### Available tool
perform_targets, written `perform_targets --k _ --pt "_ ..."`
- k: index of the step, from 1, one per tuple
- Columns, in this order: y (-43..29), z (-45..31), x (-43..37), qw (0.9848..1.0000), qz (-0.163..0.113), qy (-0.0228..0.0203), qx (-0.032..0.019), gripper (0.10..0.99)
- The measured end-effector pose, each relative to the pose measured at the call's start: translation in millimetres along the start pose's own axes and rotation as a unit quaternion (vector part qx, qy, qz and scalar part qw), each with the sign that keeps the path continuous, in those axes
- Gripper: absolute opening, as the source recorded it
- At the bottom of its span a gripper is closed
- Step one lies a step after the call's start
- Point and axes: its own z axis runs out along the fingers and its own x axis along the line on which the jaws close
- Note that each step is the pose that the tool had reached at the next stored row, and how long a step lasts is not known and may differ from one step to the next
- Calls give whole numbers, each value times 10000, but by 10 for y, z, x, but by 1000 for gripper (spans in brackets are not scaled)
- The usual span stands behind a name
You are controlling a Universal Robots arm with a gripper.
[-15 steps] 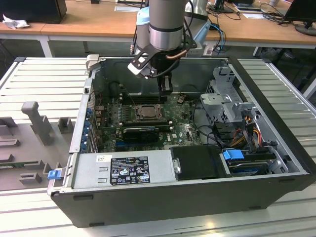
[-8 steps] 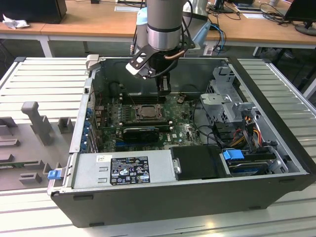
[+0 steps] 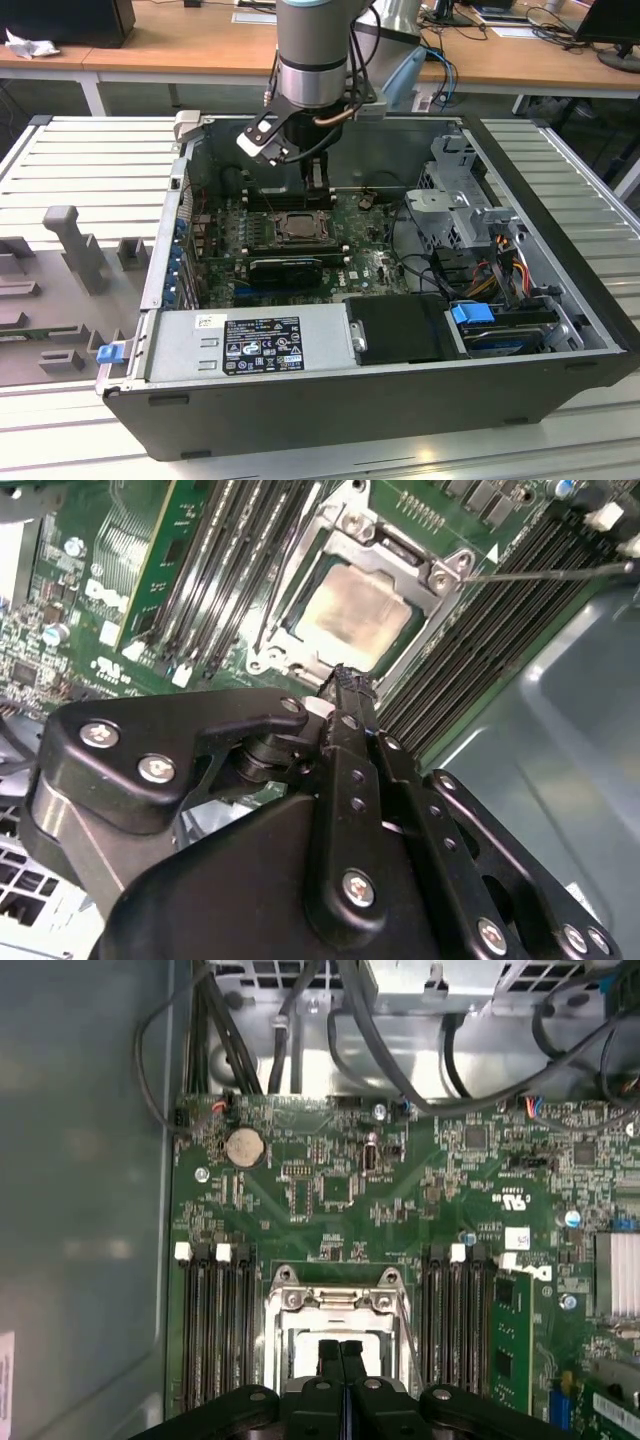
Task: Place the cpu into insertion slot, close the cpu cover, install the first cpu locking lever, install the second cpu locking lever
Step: 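Close the cpu cover, then install the first cpu locking lever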
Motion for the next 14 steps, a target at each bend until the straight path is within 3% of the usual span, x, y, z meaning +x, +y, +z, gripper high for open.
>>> perform_targets --k 6,14 --pt "-149 -2 2 10000 0 0 0 106" --pt "-196 -30 2 10000 0 0 0 106"
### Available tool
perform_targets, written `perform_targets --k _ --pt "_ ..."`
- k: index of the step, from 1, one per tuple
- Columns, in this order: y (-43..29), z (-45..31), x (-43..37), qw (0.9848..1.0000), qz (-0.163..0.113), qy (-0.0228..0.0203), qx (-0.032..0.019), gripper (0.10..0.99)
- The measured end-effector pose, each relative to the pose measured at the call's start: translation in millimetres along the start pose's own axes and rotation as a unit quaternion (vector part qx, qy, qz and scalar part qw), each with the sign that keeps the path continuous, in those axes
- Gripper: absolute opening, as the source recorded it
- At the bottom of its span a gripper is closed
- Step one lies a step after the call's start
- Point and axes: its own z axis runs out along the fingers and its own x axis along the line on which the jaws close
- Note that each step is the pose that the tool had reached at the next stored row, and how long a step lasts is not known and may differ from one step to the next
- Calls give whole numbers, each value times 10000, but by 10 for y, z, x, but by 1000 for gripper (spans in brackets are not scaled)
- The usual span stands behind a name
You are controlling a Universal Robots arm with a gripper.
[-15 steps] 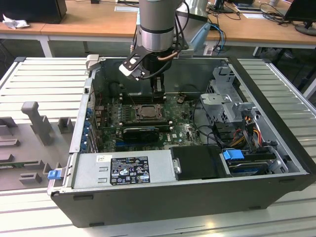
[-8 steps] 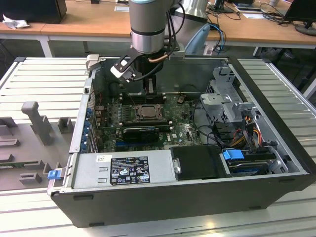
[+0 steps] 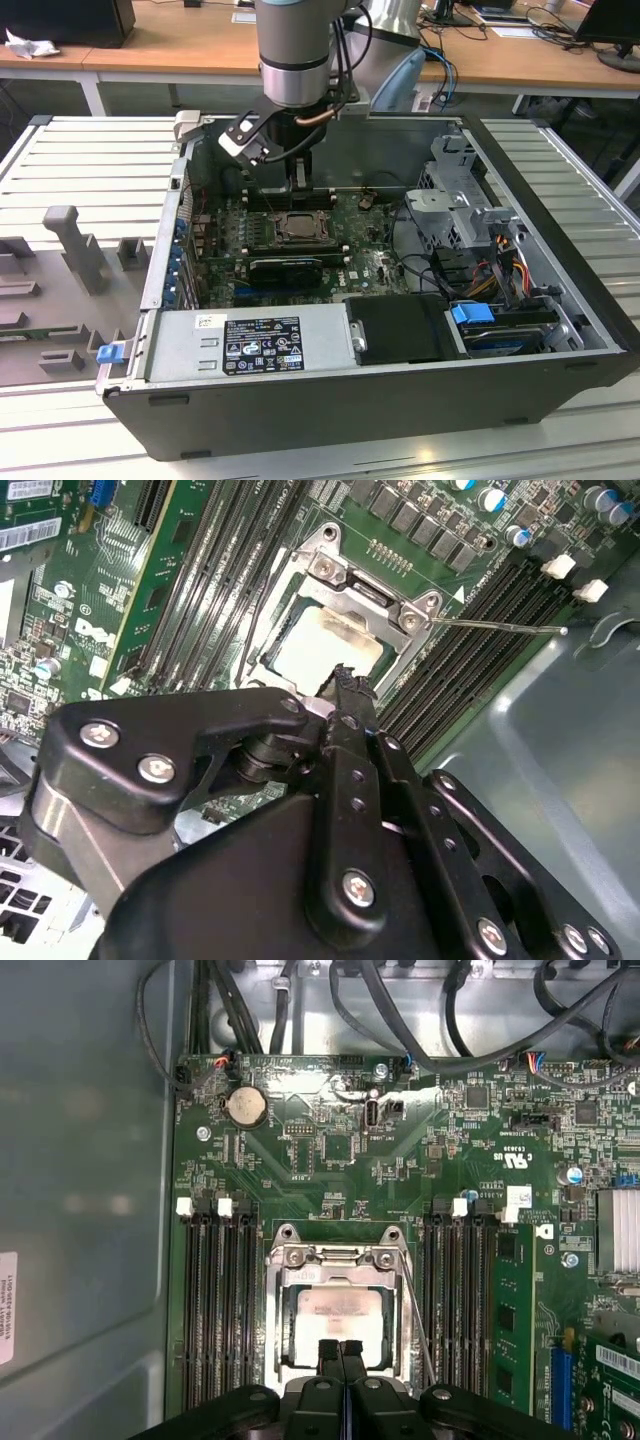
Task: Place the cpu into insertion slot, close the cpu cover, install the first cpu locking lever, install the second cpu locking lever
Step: 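Install the first cpu locking lever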
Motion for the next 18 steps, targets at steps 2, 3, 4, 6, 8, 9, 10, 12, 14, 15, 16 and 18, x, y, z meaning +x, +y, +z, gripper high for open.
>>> perform_targets --k 2,3,4,6,8,9,10,12,14,15,16,18 --pt "1 -2 1 10000 0 2 -1 106" --pt "1 -4 0 10000 0 0 0 106" --pt "1 -6 0 10000 0 1 0 106" --pt "1 -12 0 10000 0 0 0 106" --pt "1 -21 1 10000 0 0 0 106" --pt "2 -24 1 10000 0 1 0 106" --pt "2 -28 1 10000 0 0 0 106" --pt "2 -33 1 10000 0 0 0 106" --pt "3 -44 1 10000 0 0 0 106" --pt "3 -49 1 10000 0 0 0 106" --pt "4 -59 1 10000 0 0 0 106" --pt "5 -77 2 10000 0 0 0 106"
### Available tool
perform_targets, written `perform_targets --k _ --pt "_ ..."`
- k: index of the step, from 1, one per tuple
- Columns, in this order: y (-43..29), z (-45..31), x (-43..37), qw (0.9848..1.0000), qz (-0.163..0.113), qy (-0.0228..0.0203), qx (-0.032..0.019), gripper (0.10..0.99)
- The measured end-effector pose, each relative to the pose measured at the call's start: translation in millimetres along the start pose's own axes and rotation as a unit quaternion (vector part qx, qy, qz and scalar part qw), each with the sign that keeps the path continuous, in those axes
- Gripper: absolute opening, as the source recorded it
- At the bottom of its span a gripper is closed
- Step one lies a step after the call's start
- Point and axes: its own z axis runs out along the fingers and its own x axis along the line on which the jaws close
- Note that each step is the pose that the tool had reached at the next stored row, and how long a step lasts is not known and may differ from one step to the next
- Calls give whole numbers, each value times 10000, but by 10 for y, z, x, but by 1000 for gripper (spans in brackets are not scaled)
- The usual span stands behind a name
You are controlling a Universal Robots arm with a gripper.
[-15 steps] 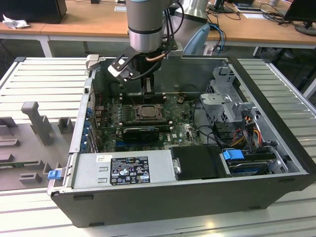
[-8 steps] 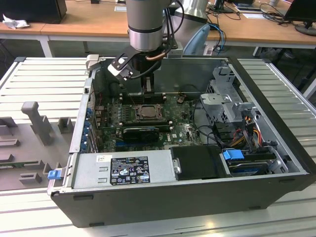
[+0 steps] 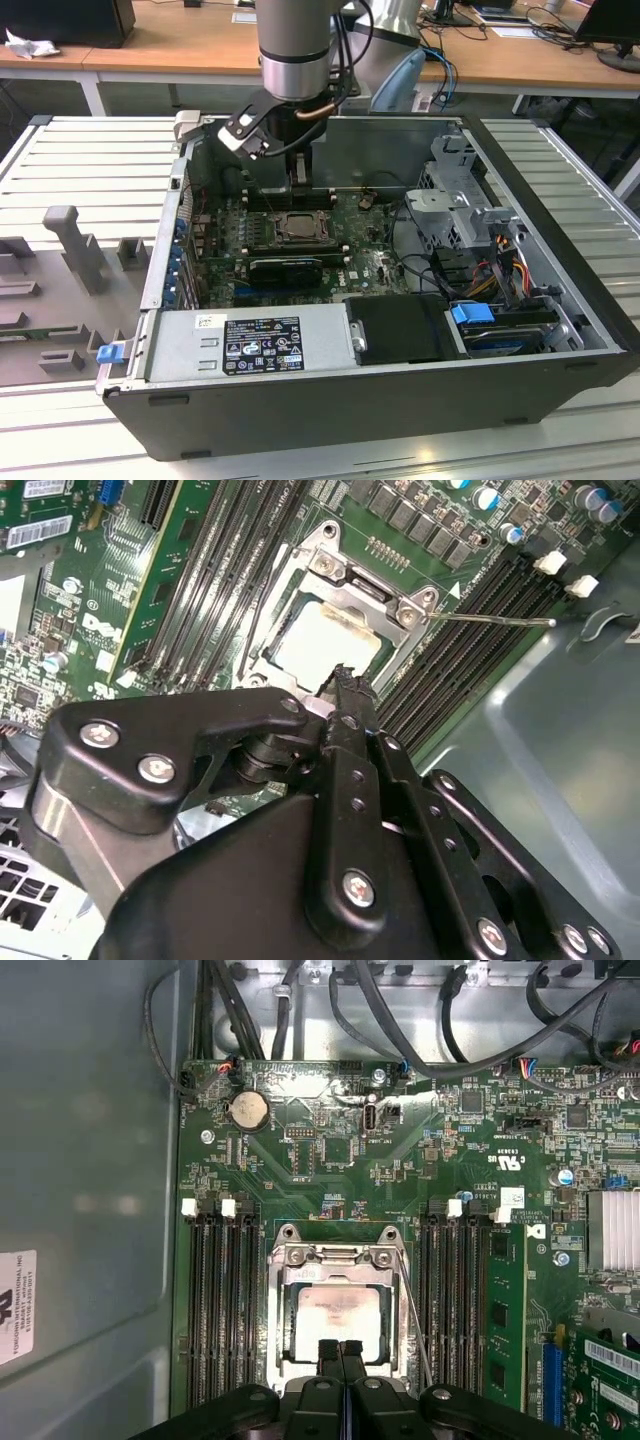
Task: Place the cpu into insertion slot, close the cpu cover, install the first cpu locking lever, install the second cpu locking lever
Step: 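Install the first cpu locking lever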
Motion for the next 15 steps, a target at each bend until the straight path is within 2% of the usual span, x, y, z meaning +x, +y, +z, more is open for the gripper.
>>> perform_targets --k 9,12,13,15 --pt "5 -80 2 10000 -1 0 0 106" --pt "5 -84 2 10000 -54 4 1 106" --pt "5 -85 1 9999 -133 8 3 106" --pt "5 -82 1 9978 -662 41 14 106"
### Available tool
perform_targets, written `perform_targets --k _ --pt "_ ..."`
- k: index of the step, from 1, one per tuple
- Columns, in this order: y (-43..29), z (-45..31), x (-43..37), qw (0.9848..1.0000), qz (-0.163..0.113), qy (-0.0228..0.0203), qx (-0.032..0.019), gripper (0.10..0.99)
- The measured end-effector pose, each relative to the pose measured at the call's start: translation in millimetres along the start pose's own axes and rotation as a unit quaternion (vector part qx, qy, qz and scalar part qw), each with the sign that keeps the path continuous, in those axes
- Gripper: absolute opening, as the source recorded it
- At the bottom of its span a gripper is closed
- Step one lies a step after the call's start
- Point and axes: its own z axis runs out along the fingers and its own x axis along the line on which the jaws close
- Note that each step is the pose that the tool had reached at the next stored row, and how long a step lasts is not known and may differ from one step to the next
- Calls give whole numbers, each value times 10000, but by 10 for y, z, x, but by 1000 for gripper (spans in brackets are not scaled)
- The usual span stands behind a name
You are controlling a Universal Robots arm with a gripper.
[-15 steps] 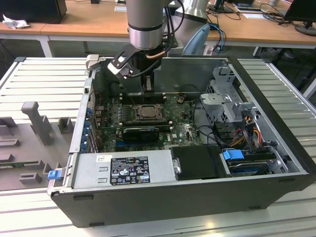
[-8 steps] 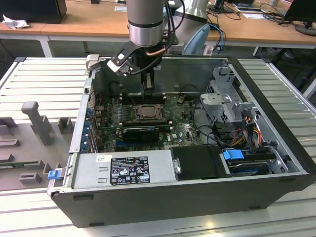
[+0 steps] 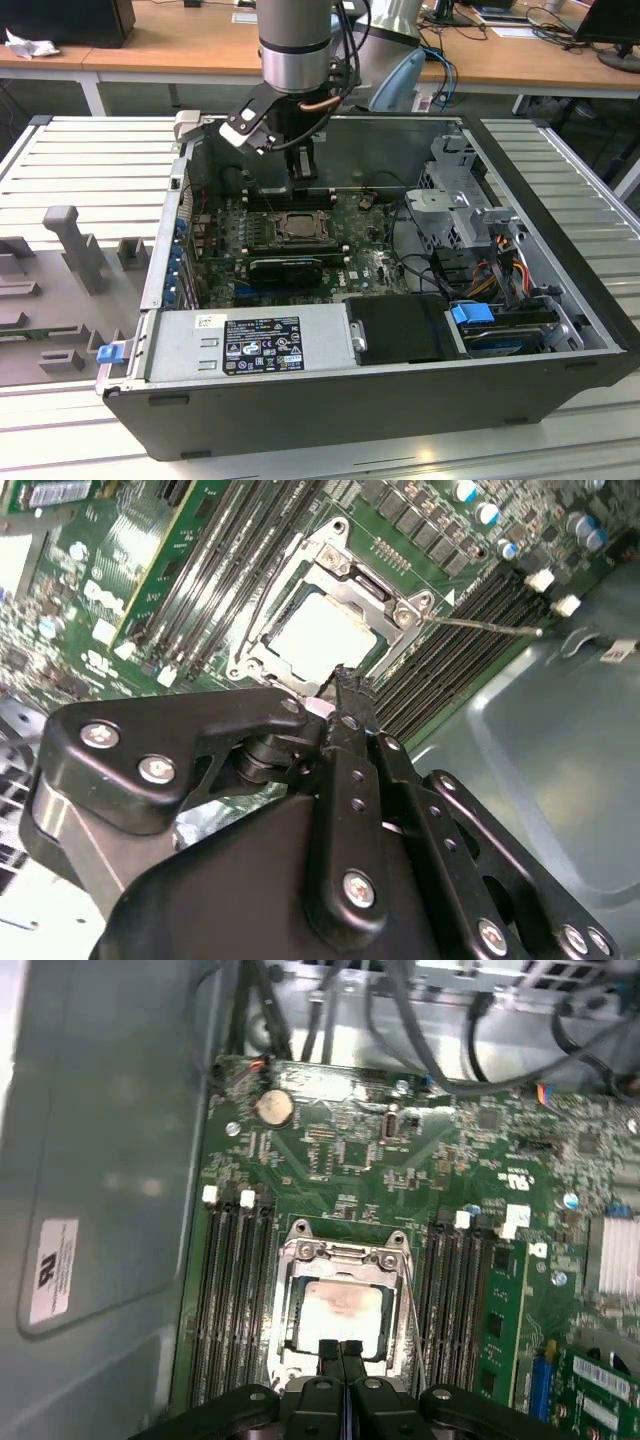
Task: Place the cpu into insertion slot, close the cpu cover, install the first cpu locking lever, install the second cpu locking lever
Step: 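Install the first cpu locking lever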
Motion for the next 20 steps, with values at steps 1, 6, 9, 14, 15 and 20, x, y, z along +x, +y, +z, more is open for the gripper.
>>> perform_targets --k 1,6,9,14,15,20 --pt "-1 7 -1 9995 -312 19 7 106" --pt "1 -7 0 9980 -621 40 59 106" --pt "5 -71 1 9980 -619 47 98 106" --pt "6 -82 2 9955 -936 70 135 106" --pt "5 -79 1 9941 -1071 79 145 106" --pt "5 -70 1 9881 -1522 116 209 106"
